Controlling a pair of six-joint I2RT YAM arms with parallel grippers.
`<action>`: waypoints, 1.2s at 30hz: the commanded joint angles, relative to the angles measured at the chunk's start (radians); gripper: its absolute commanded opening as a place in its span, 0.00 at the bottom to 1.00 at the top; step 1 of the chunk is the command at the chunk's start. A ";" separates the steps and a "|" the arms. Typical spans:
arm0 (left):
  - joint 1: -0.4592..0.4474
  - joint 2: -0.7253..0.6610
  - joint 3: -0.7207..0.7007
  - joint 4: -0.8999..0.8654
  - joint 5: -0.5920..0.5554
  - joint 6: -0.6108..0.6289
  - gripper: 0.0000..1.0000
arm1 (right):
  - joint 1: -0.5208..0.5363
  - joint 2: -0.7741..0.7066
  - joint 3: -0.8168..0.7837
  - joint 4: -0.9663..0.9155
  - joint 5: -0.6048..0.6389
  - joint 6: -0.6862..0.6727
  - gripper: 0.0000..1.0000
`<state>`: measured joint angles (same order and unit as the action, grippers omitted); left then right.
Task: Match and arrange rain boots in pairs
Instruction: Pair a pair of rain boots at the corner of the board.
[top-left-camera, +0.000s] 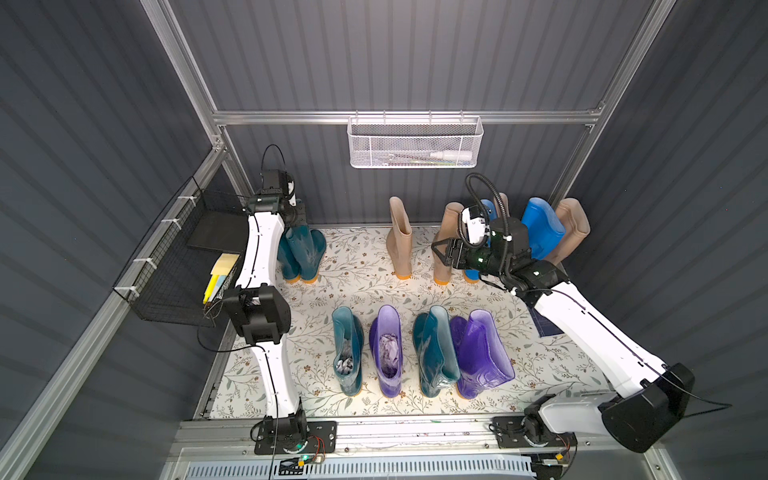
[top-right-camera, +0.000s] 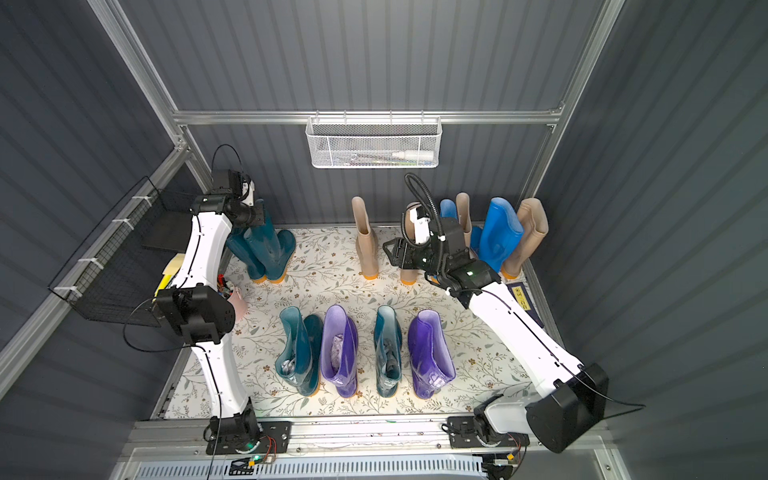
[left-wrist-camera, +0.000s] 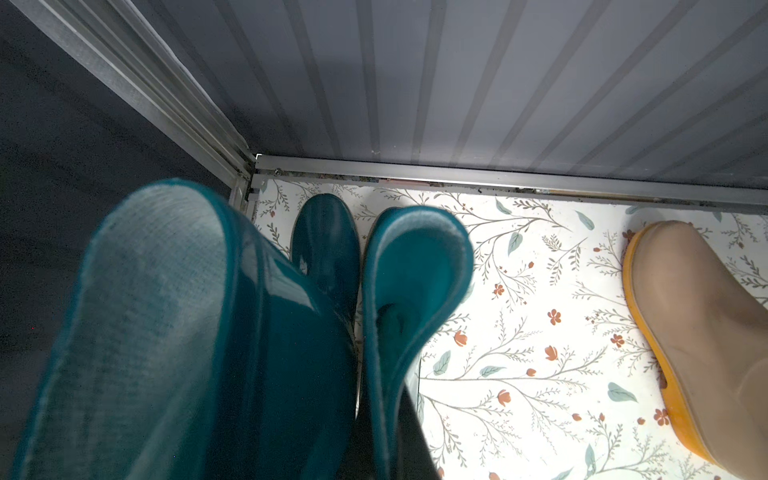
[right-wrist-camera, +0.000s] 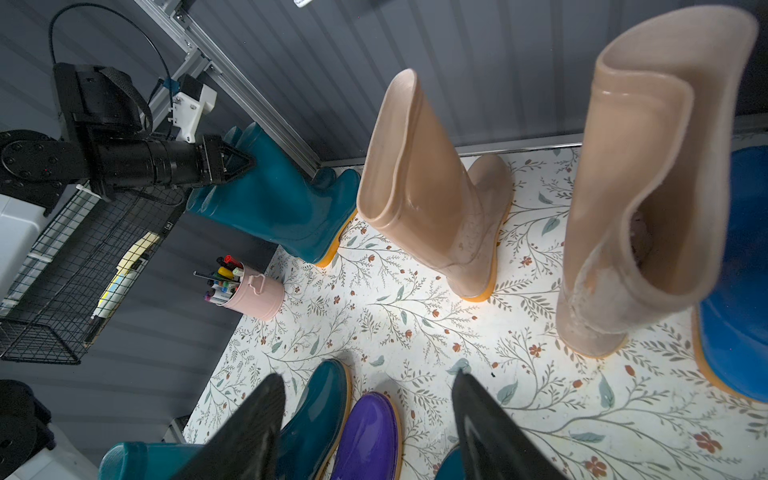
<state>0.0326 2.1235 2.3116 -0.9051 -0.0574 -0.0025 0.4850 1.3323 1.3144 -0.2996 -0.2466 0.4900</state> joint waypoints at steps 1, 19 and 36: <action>0.004 0.012 0.058 0.094 0.026 -0.050 0.00 | -0.002 -0.015 -0.004 0.013 -0.003 0.004 0.67; 0.003 0.046 0.063 0.081 0.018 -0.094 0.43 | -0.002 -0.001 -0.005 0.007 -0.002 -0.004 0.67; -0.003 -0.113 0.066 0.122 0.096 -0.187 0.69 | -0.002 -0.014 -0.020 0.010 0.005 -0.013 0.67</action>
<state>0.0326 2.0789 2.3569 -0.8059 0.0074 -0.1543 0.4850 1.3323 1.3098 -0.2996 -0.2462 0.4862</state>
